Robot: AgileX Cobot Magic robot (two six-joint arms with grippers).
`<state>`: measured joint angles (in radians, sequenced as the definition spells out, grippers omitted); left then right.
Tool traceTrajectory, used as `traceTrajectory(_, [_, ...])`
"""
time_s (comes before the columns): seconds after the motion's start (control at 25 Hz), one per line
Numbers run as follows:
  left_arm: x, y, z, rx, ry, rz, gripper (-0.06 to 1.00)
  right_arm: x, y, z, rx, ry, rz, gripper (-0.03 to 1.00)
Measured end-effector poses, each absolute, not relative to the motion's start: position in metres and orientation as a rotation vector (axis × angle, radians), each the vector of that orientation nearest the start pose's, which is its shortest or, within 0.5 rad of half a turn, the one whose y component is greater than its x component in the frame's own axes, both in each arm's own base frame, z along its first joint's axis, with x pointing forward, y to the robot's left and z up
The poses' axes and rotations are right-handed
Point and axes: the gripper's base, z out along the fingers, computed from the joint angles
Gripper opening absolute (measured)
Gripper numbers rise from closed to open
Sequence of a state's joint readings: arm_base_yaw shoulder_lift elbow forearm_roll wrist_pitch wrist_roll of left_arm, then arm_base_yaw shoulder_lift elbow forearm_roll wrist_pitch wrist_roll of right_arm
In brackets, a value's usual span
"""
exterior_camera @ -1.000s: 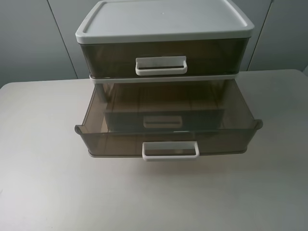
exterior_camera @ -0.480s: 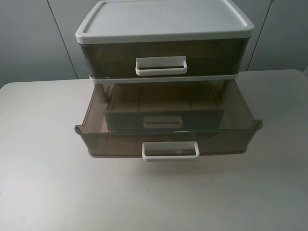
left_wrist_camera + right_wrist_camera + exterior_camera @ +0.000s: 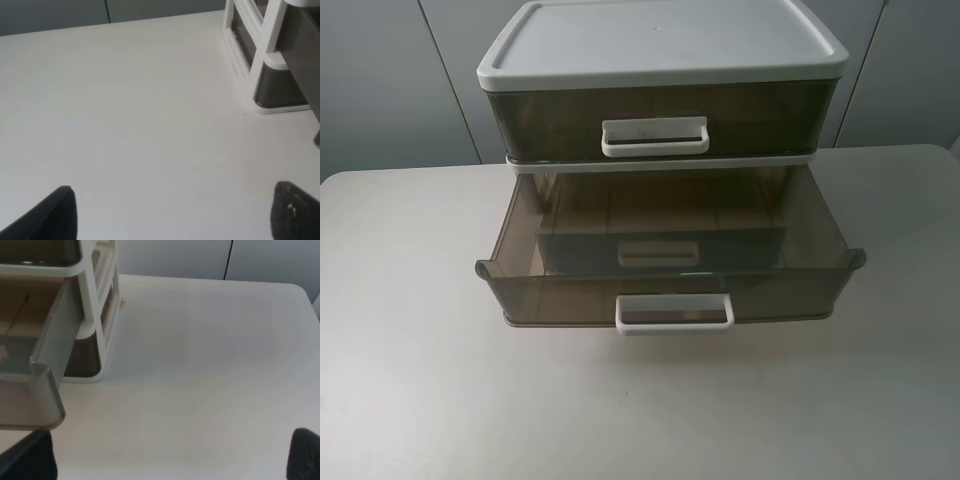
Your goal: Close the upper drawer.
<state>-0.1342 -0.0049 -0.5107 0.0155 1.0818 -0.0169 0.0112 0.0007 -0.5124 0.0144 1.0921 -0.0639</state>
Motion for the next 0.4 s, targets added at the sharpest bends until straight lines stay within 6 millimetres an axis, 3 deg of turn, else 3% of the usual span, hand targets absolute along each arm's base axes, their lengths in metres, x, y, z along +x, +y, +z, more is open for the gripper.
traceTrajectory(0.4, [-0.0075, 0.0023, 0.2785, 0.117, 2.047, -0.077, 0.74, -0.0075, -0.0007, 0.2782, -0.041, 2.064, -0.020, 0.70])
